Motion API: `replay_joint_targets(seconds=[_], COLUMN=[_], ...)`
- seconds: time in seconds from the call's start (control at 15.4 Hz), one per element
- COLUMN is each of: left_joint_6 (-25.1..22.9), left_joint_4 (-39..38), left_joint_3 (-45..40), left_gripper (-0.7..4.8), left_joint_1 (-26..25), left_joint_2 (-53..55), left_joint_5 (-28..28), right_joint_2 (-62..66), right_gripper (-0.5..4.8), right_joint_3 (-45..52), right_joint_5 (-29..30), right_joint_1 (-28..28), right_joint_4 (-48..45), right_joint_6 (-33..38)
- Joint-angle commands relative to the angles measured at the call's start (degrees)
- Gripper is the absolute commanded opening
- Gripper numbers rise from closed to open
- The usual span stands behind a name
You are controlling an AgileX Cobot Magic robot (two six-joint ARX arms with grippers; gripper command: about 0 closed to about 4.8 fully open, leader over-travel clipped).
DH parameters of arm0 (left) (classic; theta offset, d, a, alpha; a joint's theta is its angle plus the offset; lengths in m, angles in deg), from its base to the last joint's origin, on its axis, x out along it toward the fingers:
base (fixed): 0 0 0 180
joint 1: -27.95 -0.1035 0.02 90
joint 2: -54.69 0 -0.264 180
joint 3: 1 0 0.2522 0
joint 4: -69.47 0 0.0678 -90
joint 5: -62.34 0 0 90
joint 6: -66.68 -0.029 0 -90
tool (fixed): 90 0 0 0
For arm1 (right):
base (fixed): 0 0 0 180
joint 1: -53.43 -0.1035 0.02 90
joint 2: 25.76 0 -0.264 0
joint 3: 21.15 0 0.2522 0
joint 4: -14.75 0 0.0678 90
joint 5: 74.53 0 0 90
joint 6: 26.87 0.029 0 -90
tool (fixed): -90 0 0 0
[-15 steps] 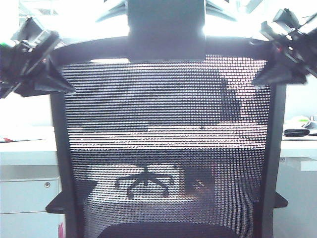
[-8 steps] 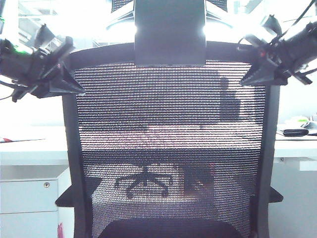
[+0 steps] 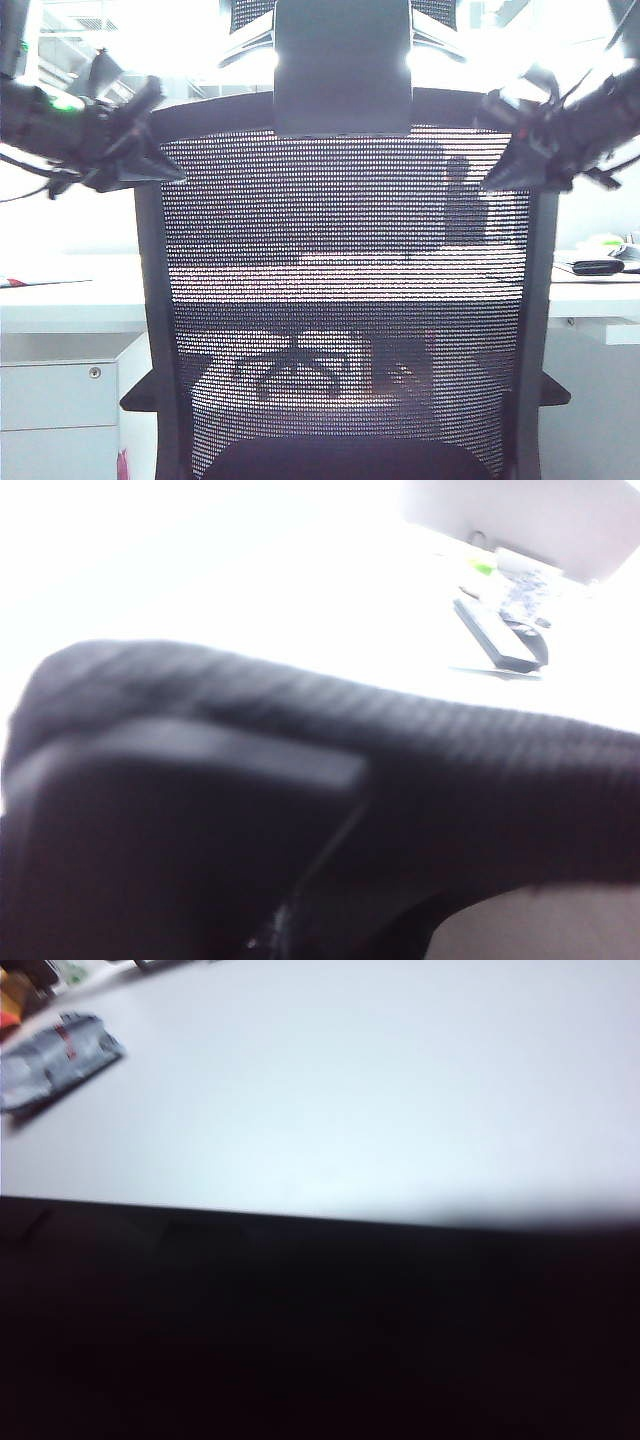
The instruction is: Push the black chair under the table.
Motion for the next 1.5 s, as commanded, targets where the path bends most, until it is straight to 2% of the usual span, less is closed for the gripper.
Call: replay_joint_targets(seconds=[0.07, 1.04, 1.37, 1.5], left_joint_6=[-0.42, -0.11, -0.26, -0.13], left_joint_4=[4.07, 3.96, 4.00, 4.00], left_joint_3=[4.02, 18.75, 20.00, 20.00], left_gripper=[-0.06, -0.06, -0.06, -0.06], left_joint_1=[-0.94, -1.01, -1.01, -1.01], left_joint_2=[2.89, 14.23, 14.88, 14.82], left_joint_5=[4.68, 5.95, 7.32, 5.25], right_joint_2=[2.45, 19.34, 21.20, 20.98], right_gripper=[-0.05, -0.05, -0.05, -0.05], right_joint_3=[-4.07, -24.00, -28.09, -28.09], right_joint_5=[-3.91, -2.27, -0.90, 1.57], right_joint_1=[0.87, 0.90, 0.85, 0.83], right_joint_4=[-3.21, -2.08, -1.29, 0.35], right_joint_6=[-0.09, 0.31, 0.46, 0.79])
